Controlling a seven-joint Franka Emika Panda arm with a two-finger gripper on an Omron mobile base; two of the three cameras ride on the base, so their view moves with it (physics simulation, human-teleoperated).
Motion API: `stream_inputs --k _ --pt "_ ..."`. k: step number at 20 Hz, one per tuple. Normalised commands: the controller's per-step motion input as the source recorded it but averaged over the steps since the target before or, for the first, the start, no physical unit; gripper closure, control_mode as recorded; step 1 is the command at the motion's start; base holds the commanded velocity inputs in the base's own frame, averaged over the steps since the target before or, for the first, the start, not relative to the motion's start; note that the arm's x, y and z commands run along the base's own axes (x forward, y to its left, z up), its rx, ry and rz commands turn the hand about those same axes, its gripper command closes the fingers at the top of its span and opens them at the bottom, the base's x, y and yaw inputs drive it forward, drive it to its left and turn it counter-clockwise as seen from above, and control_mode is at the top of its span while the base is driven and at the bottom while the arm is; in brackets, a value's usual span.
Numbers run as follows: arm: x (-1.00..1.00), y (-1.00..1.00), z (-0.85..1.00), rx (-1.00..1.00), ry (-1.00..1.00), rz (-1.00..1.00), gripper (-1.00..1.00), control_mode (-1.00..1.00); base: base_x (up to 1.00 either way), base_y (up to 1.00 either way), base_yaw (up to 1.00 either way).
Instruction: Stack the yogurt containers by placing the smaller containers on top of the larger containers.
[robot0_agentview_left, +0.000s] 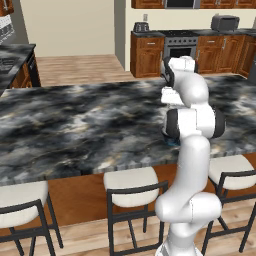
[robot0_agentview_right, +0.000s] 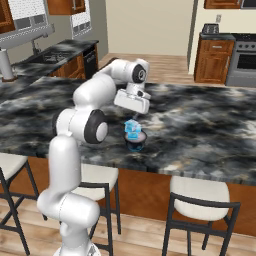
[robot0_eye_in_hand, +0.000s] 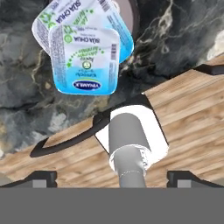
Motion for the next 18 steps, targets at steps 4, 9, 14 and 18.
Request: stream_inputs --k 4,9,14,18 --pt "-0.39 0.16 0.14 0.0 0.04 0.03 -1.0 -1.0 0.0 0.0 0.0" --pt "-0.42 0.14 0.09 0.0 0.02 0.02 -1.0 -1.0 0.0 0.0 0.0" --pt "-0.44 0.19 0.02 0.0 -0.01 0.03 -1.0 -1.0 0.0 0.0 0.0" --pt "-0.39 0.2 0.01 0.0 -0.01 0.02 -1.0 -1.0 0.0 0.0 0.0"
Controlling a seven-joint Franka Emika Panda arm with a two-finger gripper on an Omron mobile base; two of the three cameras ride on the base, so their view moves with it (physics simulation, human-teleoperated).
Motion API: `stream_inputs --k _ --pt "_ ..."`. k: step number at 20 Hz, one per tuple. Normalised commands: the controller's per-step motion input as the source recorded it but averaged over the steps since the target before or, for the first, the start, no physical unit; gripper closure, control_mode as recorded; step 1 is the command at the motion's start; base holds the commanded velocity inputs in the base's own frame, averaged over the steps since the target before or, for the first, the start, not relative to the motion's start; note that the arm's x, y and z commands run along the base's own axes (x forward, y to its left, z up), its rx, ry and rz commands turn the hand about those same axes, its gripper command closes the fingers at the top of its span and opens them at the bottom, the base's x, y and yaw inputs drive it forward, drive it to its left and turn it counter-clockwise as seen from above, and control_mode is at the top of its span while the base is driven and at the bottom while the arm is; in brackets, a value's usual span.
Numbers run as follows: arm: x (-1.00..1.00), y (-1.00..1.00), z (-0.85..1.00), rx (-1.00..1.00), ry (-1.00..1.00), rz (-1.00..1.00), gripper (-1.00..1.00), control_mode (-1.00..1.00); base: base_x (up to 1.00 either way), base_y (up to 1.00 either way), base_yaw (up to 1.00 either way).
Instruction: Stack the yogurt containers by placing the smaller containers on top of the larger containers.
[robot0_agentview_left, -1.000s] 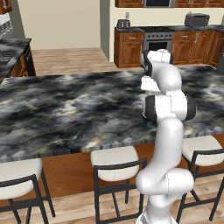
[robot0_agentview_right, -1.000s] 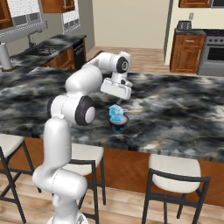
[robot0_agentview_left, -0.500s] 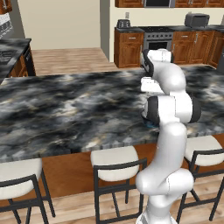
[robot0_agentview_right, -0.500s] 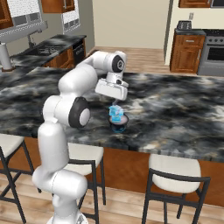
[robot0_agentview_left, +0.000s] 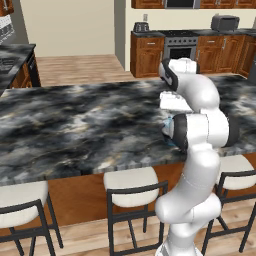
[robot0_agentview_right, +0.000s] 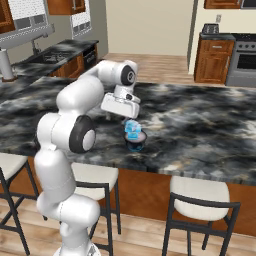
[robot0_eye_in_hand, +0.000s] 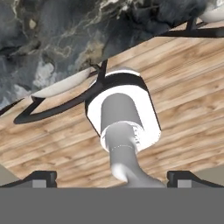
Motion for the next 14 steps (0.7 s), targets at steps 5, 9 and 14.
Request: stream_inputs --k 5,9,14 --pt "-0.41 0.11 0.02 0.0 -0.01 0.04 -1.0 -1.0 0.0 0.0 0.0" --pt "-0.45 0.08 0.04 0.0 -0.05 0.05 -1.0 -1.0 0.0 0.0 0.0" --pt "-0.45 0.12 0.04 -0.01 -0.03 0.03 -1.0 -1.0 0.0 0.0 0.0"
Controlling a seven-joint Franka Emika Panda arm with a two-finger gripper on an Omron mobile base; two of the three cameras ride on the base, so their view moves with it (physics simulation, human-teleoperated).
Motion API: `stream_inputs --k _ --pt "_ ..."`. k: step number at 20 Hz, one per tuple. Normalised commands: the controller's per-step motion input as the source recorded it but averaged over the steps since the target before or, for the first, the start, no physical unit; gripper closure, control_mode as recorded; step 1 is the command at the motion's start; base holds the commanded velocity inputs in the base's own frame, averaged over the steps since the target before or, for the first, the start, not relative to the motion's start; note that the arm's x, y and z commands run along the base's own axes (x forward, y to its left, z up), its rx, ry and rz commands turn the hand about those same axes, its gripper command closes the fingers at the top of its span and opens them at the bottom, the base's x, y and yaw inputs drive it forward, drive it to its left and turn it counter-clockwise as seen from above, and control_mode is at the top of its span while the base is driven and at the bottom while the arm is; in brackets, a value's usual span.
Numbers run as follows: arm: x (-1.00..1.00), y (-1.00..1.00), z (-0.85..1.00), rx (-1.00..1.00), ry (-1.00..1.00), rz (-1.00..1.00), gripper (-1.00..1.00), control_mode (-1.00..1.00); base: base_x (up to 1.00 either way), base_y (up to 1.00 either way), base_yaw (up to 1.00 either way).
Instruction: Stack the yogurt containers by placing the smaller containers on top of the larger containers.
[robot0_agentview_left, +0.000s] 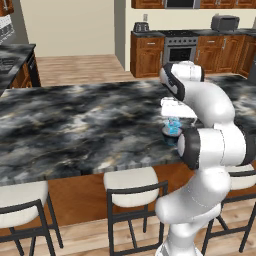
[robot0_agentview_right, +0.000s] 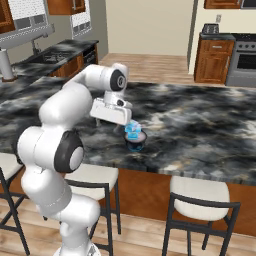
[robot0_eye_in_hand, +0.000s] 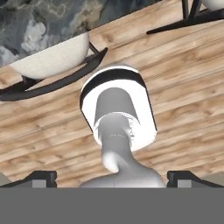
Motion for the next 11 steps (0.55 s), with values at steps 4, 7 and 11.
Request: stream_inputs --k 4,7,11 --pt "-0.4 0.18 0.06 -0.02 -0.03 0.0 -1.0 -1.0 0.0 0.0 0.0" --pt "-0.39 0.13 0.04 0.0 -0.03 0.0 -1.0 -1.0 0.0 0.0 0.0" --pt "-0.39 0.13 0.01 0.0 -0.03 0.02 -1.0 -1.0 0.0 0.0 0.0"
